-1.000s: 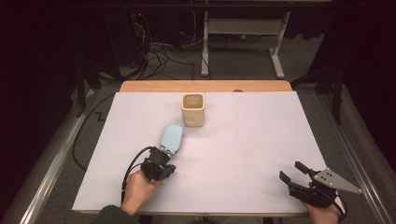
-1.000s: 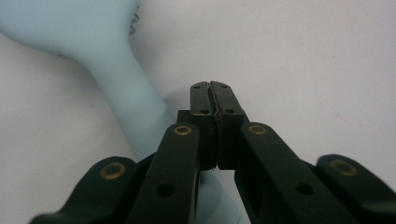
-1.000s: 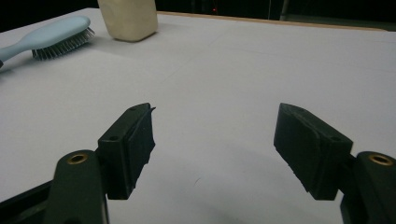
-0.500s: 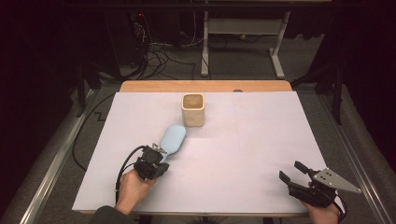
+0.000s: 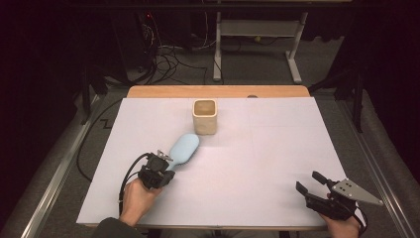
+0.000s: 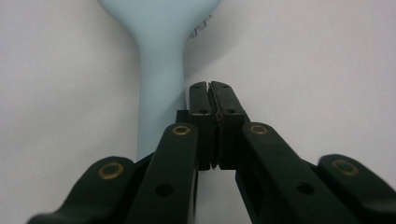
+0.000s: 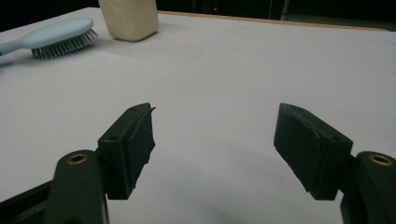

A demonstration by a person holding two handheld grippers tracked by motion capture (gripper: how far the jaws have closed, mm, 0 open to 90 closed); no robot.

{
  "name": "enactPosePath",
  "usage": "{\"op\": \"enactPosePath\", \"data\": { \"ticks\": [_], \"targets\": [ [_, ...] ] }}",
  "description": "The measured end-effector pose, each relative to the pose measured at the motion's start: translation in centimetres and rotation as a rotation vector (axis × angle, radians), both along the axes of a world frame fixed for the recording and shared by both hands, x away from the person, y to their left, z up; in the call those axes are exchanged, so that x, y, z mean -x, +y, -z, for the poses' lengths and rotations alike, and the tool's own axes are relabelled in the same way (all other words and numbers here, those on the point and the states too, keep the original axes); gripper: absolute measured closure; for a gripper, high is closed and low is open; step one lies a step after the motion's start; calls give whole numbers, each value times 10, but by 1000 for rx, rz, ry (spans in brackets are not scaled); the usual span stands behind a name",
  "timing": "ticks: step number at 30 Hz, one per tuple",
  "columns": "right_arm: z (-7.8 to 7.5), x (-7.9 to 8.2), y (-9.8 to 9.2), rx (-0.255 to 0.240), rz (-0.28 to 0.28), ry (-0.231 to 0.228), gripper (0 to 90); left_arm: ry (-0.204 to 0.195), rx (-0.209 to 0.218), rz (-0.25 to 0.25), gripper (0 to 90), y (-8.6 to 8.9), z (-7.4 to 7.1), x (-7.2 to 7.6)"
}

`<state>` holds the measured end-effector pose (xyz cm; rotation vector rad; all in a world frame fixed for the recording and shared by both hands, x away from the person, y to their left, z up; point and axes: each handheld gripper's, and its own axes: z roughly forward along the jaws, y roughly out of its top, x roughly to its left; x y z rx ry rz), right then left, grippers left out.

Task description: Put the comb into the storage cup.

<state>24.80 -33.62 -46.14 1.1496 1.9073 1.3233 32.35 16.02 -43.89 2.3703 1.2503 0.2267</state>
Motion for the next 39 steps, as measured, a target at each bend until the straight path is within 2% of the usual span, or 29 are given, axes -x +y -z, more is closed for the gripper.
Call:
{"op": "enactPosePath", "data": {
  "ticks": [12, 19, 22, 26, 27, 30, 31, 34, 39],
  "targets": [
    [0, 0, 0, 0, -1, 0, 291, -12, -22, -7, 867, 0, 0, -3],
    [0, 0, 0, -1, 0, 1, 291, -6, 3, 4, 844, 0, -1, -2],
    [0, 0, 0, 0, -1, 0, 291, -16, 28, 14, 820, -1, -3, 0],
    [0, 0, 0, 0, -1, 0, 291, -28, 40, 18, 784, -1, -7, 1],
    [0, 0, 0, 0, -1, 0, 291, -32, 44, 19, 738, -2, -8, 2],
    [0, 0, 0, 0, -1, 0, 291, -39, 56, 23, 699, -2, -11, 2],
    [0, 0, 0, -1, -1, 0, 291, -42, 53, 22, 644, -3, -13, 2],
    [0, 0, 0, -1, -1, 0, 291, -61, 59, 14, 577, -2, -17, 1],
    [0, 0, 0, -1, -1, 0, 291, -62, 70, 1, 515, 1, -21, -2]
  ]
}}
